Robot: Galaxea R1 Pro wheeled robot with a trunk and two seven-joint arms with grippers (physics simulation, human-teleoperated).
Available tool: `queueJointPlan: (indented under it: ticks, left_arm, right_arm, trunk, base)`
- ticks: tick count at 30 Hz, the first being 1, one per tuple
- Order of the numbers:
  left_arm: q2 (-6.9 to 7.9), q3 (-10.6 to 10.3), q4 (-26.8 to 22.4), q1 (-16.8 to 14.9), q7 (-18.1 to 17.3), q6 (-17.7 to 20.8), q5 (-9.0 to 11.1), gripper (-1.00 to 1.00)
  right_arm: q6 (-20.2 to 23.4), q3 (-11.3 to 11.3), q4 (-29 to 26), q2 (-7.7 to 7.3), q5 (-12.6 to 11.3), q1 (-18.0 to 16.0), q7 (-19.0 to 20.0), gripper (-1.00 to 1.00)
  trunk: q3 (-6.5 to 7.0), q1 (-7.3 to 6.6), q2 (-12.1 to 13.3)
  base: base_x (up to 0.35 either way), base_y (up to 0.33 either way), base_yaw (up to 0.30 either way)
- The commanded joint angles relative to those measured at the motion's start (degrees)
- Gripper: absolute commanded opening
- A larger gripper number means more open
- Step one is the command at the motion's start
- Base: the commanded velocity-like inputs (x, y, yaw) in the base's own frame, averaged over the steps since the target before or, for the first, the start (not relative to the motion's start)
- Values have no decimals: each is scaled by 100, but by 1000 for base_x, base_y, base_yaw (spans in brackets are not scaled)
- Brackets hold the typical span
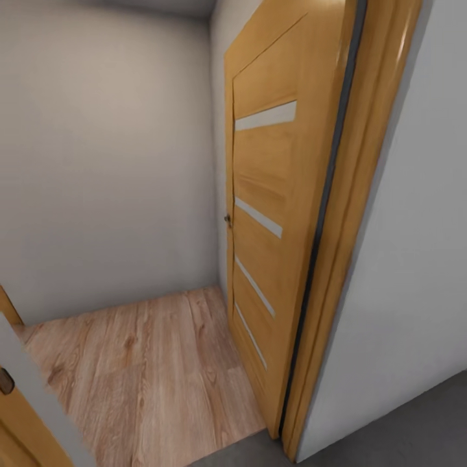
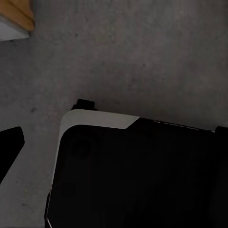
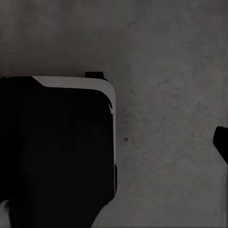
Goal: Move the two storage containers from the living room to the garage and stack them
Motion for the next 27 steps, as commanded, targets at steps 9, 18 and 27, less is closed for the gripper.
queueJointPlan:
  ticks: [9,18,27]
  left_arm:
    - [-10,-48,11,-7,-11,-25,56,100]
    - [-18,-49,11,-7,-11,-37,55,100]
    - [-17,-49,11,-7,-11,-43,57,100]
  right_arm:
    - [-36,48,17,-1,-43,-7,-8,100]
    - [-36,54,17,-66,-86,-7,-9,100]
    - [0,111,17,-53,-14,-7,-7,100]
  trunk:
    - [-11,6,-9]
    - [-11,6,-9]
    - [-11,6,-9]
  base:
    - [287,-88,260]
    - [165,-99,50]
    - [5,-3,1]
